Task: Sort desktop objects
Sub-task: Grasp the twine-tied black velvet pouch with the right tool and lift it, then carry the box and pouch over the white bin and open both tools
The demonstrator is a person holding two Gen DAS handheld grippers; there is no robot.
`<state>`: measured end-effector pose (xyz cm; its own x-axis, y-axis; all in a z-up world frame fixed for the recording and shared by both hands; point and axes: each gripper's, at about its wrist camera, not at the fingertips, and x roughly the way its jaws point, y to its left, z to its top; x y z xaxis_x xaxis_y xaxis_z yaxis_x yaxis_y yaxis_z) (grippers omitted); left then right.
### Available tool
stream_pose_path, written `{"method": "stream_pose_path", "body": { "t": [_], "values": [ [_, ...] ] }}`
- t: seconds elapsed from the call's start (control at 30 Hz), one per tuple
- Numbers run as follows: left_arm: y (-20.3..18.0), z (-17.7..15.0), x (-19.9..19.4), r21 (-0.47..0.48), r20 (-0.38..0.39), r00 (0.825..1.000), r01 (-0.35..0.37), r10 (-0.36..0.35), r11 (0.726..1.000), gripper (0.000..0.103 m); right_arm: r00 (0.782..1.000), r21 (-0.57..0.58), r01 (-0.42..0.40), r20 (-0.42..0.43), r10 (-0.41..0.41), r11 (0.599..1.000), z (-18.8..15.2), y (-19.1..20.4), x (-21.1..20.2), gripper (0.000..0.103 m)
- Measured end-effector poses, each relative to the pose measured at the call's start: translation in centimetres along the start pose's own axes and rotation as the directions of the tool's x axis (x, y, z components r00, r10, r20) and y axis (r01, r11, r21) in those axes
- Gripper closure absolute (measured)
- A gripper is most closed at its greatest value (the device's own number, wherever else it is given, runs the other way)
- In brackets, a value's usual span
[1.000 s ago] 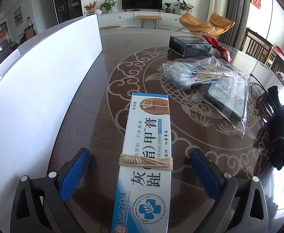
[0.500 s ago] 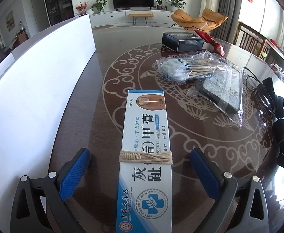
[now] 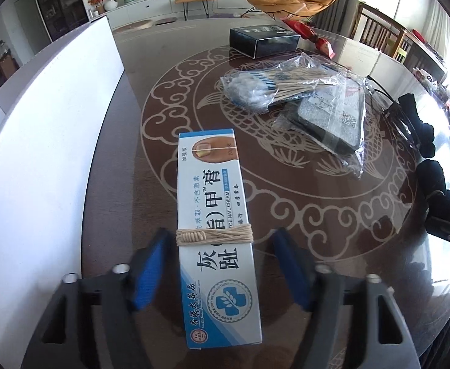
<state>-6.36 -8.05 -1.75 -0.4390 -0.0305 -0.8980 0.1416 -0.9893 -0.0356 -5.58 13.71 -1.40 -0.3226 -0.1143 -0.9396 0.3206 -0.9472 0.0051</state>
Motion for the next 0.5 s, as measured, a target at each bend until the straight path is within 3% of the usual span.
{"method": "stream_pose_path", "body": {
  "t": [0.07,0.17,0.3,0.37,0.5],
  "values": [
    [-0.1,0.2,0.0,-0.001,-0.018,1.000,0.012,-0.012,1.000,0.059,0.998,-0.004,-0.043,-0.046,0.043,0.999,0.9,0.1,-0.3,0.003],
    [-0.4,0.0,-0.3,-0.012,-0.020,0.999,0.043,-0.043,0.999,0.059,0.986,0.039,-0.099,-0.129,0.103,0.994,2.0,-0.2,0.2,0.022],
    [-1.5,-1.0,-1.5,0.001,0.007,0.997,0.080,-0.080,0.997,0.059,0.986,0.053,-0.103,-0.124,0.109,0.993,2.9,-1.2,0.0,0.061],
    [-1.9,-1.8,-2.5,0.001,0.027,0.994,0.105,-0.105,0.994,0.059,0.987,0.074,-0.114,-0.105,0.122,0.991,2.8,-2.1,-0.6,0.069],
    [-2.5,-3.2,-3.7,0.009,0.050,0.990,0.134,-0.134,0.991,0.059,0.988,0.033,-0.134,-0.079,0.136,0.990,1.3,-1.5,-2.8,0.069]
  ]
}}
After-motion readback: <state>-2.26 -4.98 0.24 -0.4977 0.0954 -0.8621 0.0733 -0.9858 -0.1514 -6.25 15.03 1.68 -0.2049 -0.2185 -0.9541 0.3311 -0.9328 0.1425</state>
